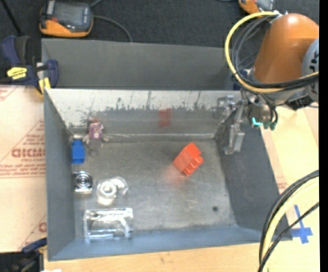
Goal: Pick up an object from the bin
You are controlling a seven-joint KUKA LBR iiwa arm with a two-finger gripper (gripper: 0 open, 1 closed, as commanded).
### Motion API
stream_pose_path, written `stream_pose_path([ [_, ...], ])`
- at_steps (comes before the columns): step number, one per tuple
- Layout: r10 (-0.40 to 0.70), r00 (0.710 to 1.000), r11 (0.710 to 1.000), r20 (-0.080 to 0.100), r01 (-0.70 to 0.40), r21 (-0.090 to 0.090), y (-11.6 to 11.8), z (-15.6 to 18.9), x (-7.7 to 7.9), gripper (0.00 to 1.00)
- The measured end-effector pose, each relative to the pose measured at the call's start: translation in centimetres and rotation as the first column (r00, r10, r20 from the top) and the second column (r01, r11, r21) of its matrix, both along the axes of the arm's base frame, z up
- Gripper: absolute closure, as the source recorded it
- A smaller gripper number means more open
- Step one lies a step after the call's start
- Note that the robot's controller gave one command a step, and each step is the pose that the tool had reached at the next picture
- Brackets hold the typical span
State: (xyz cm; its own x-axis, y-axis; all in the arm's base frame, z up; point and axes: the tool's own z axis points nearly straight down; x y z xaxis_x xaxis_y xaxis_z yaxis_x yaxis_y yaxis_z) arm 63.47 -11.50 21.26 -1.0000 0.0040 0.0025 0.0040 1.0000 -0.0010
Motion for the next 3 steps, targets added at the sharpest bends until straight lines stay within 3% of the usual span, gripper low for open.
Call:
stream_pose_path([
  [1,0.431,0.902,0.902,0.003,-0.431,0.000,3.8,-14.1,-4.1,0.00],
  [2,0.358,0.934,0.934,0.010,-0.358,0.000,7.8,-14.2,-2.5,0.00],
  [3,0.358,0.934,0.934,0.010,-0.358,-0.001,7.6,-14.1,-2.5,1.00],
])
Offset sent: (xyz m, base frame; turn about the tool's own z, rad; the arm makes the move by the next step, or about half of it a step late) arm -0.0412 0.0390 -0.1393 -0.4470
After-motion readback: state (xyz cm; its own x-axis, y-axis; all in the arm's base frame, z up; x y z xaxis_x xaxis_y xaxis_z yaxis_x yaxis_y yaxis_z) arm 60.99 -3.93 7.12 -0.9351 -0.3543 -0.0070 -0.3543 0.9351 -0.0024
